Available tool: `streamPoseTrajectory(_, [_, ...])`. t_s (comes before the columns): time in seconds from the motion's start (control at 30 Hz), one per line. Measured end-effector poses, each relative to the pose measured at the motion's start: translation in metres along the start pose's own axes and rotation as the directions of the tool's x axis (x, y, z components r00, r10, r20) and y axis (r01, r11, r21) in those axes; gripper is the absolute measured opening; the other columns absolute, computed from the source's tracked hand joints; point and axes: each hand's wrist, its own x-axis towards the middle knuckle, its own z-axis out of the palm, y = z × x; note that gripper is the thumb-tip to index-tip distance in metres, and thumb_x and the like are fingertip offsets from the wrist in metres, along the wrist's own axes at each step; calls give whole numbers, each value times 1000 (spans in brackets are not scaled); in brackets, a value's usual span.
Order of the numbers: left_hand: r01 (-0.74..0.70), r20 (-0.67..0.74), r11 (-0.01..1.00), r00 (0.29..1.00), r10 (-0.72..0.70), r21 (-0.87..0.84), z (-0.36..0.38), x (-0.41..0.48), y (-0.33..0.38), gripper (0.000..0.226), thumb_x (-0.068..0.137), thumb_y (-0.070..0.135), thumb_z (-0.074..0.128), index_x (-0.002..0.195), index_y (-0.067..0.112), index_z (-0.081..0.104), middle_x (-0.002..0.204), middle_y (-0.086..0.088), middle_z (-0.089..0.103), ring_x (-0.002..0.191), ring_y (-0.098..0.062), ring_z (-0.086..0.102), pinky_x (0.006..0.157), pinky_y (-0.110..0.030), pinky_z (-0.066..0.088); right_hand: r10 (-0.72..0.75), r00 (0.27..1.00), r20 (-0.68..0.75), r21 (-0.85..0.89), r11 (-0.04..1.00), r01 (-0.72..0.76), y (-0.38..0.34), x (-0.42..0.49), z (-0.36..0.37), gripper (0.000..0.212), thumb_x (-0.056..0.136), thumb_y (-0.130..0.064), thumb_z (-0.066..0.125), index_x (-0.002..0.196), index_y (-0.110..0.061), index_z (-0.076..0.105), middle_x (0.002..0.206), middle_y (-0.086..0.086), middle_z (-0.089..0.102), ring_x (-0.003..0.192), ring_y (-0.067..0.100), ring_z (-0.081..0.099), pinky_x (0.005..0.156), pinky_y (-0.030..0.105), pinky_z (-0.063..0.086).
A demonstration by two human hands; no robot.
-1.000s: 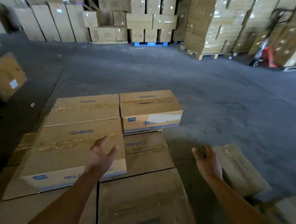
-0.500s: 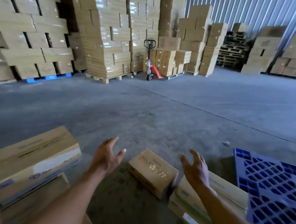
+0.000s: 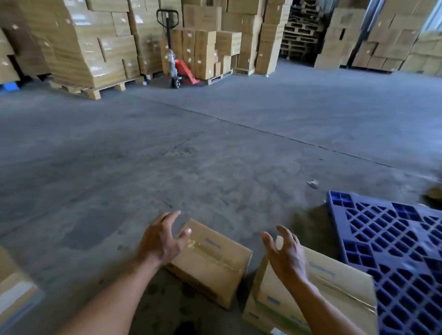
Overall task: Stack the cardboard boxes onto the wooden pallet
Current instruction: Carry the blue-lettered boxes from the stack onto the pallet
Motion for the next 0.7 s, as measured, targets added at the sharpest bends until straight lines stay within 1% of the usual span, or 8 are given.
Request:
streamPoseTrajectory(0.1, [58, 92, 998, 994, -55, -29, 44, 80, -61, 59, 86, 30, 75, 137, 6, 57, 137, -15, 59, 125, -31, 54, 103, -31, 39, 138, 989, 45, 7, 990, -138, 2, 63, 87, 63, 96, -51, 57, 150, -22, 41, 152, 10, 43, 136, 28, 43, 108, 43, 39])
streamPoseTrajectory(0.17, [126, 212, 992, 970, -119, -24, 75, 119, -105, 59, 84, 25, 77, 135, 3, 58, 134, -17, 60, 122, -32, 57, 100, -28, 39, 251, 964, 84, -11, 968, -251, 11, 92, 141, 62, 95, -52, 57, 149, -24, 43, 150, 8, 45, 133, 26, 45, 107, 42, 40])
streamPoseTrajectory(0.27, [211, 330, 977, 925, -189, -33, 126, 172, -168, 61, 81, 27, 75, 131, -5, 59, 131, -23, 60, 122, -38, 56, 105, -36, 41, 381, 915, 132, -36, 924, -380, 40, 125, 211, 63, 94, -55, 57, 148, -26, 43, 150, 7, 45, 132, 24, 46, 106, 41, 41])
streamPoseTrajectory(0.33, [238, 358, 971, 908, -216, -19, 168, 203, -210, 62, 80, 31, 72, 129, -5, 61, 128, -24, 61, 121, -39, 57, 106, -41, 43, 462, 873, 154, -70, 887, -457, 67, 144, 253, 68, 93, -59, 57, 150, -28, 39, 154, 5, 40, 136, 25, 43, 109, 45, 40])
streamPoseTrajectory(0.4, [234, 397, 972, 890, -226, 29, 213, 225, -252, 62, 82, 31, 75, 132, -1, 59, 132, -22, 60, 123, -38, 56, 107, -42, 43, 524, 835, 166, -97, 852, -515, 104, 157, 295, 70, 91, -62, 55, 151, -31, 36, 157, 3, 36, 139, 25, 40, 110, 48, 40])
streamPoseTrajectory(0.53, [190, 452, 973, 862, -228, 130, 303, 249, -337, 68, 84, 38, 73, 140, 5, 53, 140, -18, 54, 129, -35, 51, 108, -41, 40, 577, 801, 161, -151, 816, -558, 187, 177, 371, 73, 91, -63, 55, 152, -31, 34, 158, 3, 35, 139, 24, 41, 104, 44, 42])
streamPoseTrajectory(0.63, [204, 446, 962, 855, -264, 180, 364, 261, -390, 74, 84, 38, 74, 144, 5, 47, 145, -20, 48, 133, -37, 45, 110, -42, 37, 626, 765, 153, -198, 777, -597, 249, 184, 421, 77, 91, -65, 54, 154, -30, 29, 160, 3, 33, 143, 27, 36, 109, 47, 38])
streamPoseTrajectory(0.7, [206, 426, 957, 861, -276, 204, 394, 265, -418, 78, 83, 38, 76, 146, 4, 44, 147, -21, 44, 135, -38, 42, 111, -40, 34, 652, 745, 140, -186, 756, -627, 283, 184, 449, 76, 92, -63, 55, 154, -29, 28, 157, 4, 37, 141, 28, 39, 107, 43, 38])
